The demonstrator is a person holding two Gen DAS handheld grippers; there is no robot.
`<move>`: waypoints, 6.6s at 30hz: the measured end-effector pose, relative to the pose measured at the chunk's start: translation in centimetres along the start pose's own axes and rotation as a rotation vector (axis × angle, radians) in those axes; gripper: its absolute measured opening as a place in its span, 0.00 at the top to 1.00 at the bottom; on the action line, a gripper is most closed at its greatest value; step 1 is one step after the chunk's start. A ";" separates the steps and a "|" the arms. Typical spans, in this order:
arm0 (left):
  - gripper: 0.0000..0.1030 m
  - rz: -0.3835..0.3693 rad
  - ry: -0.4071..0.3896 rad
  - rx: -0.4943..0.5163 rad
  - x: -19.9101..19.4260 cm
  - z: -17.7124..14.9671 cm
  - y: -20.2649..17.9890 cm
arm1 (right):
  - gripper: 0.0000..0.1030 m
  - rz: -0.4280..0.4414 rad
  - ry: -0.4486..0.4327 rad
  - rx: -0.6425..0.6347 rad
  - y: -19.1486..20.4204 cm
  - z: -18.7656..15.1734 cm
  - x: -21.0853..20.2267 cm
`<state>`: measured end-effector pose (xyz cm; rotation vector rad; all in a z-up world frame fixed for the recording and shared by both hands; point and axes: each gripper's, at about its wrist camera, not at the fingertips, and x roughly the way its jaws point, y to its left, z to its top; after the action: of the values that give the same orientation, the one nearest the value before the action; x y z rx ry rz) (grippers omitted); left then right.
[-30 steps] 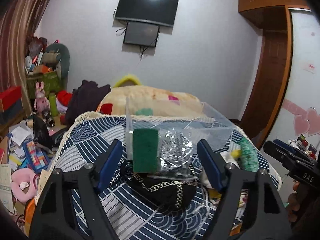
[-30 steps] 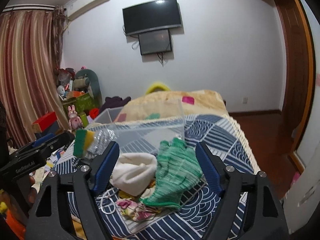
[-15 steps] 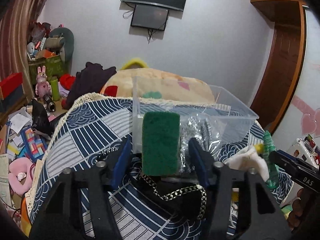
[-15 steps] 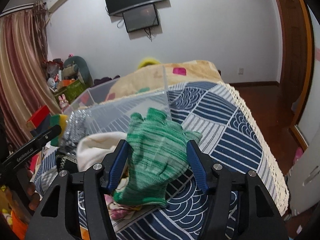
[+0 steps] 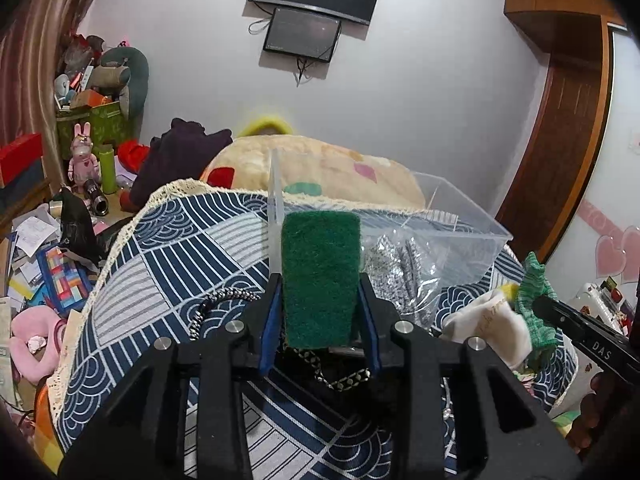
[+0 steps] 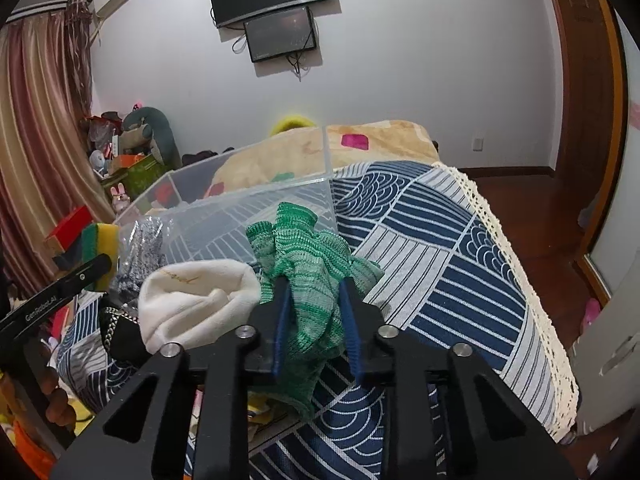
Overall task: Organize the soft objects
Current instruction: 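Grasp the green sponge with the left tool while the right tool grasps the green glove, then carry the sponge into the clear box with the left tool while the right tool drops the glove in, then grasp the rope bracelet with the left tool while the right tool grasps the yellow felt ball, then lower the bracelet into the box with the left tool while the right tool drops the ball in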
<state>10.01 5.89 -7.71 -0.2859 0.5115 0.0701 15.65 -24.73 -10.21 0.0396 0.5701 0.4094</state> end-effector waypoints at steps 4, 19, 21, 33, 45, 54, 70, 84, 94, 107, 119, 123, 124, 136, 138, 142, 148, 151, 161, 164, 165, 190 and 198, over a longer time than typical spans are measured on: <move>0.66 -0.005 -0.036 -0.001 -1.4 0.5 0.0 | 0.85 0.008 -0.031 -0.002 0.0 0.5 -0.7; 0.66 -0.042 -0.090 0.051 -3.0 4.5 -0.8 | 0.85 0.027 -0.159 -0.088 2.4 4.9 -2.6; 0.66 -0.043 -0.091 0.060 -2.9 5.0 -1.1 | 0.85 0.041 -0.171 -0.106 2.7 5.7 -2.3; 0.66 -0.051 -0.019 0.104 1.1 8.5 -1.6 | 0.85 0.044 -0.194 -0.154 4.5 8.8 1.2; 0.66 -0.025 0.160 0.146 7.6 8.4 -1.7 | 0.85 0.008 -0.028 -0.229 5.7 9.4 7.2; 0.66 0.017 0.233 0.197 9.7 7.9 -2.4 | 0.85 -0.014 0.124 -0.313 6.0 8.7 10.3; 0.46 -0.018 0.241 0.191 8.6 8.4 -2.5 | 0.79 0.042 0.201 -0.305 5.5 8.6 10.5; 0.23 -0.023 0.105 0.201 1.9 9.3 -2.1 | 0.48 0.061 0.026 -0.297 6.0 10.1 5.0; 0.05 0.030 0.049 0.236 -2.3 6.8 -0.2 | 0.30 0.065 -0.080 -0.258 4.6 8.4 0.2; 0.05 0.093 0.193 0.191 -0.7 0.7 4.1 | 0.30 -0.007 0.000 -0.208 1.5 3.8 1.0; 0.15 0.108 0.296 0.130 2.3 -2.2 6.6 | 0.30 -0.039 0.071 -0.148 -0.7 0.8 1.6; 0.21 0.100 0.312 0.106 3.3 -2.4 6.8 | 0.30 -0.039 0.091 -0.125 -1.4 0.3 1.9; 0.23 0.106 0.306 0.116 3.4 -2.4 6.7 | 0.30 -0.034 0.097 -0.123 -1.4 0.2 2.0; 0.54 0.060 0.287 0.186 3.9 -2.3 4.7 | 0.37 0.011 0.137 -0.098 -1.2 -0.6 3.2; 0.56 0.056 0.285 0.183 4.0 -2.3 4.5 | 0.42 0.016 0.141 -0.097 -1.1 -0.5 3.4; 0.67 0.050 0.278 0.180 3.9 -2.3 4.4 | 0.54 0.014 0.148 -0.086 -1.1 -0.4 4.0; 0.83 0.051 0.274 0.145 3.7 -2.0 5.2 | 0.60 -0.014 0.130 -0.119 -0.2 -0.6 4.1; 0.86 0.058 0.264 0.141 3.1 -2.0 5.4 | 0.61 -0.030 0.115 -0.130 0.0 -0.4 3.8; 0.88 0.070 0.153 0.177 -0.6 0.0 4.1 | 0.61 -0.025 0.051 -0.148 0.1 0.9 1.9; 0.88 0.064 0.114 0.179 -1.9 1.0 3.5 | 0.61 -0.022 0.025 -0.149 0.1 1.3 1.2; 0.89 0.061 0.102 0.179 -2.4 1.3 3.4 | 0.61 -0.019 0.017 -0.149 0.2 1.6 1.0; 0.89 -0.084 -0.078 0.166 -2.0 8.8 -3.1 | 0.61 0.038 -0.173 -0.195 3.7 8.3 0.6; 0.89 -0.101 0.016 0.181 2.7 8.6 -4.1 | 0.61 0.057 -0.096 -0.225 4.3 8.4 4.1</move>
<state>17.01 4.36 -0.88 -0.1348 0.5146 -0.0769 21.70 -18.57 -4.61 -0.1403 0.4264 0.5229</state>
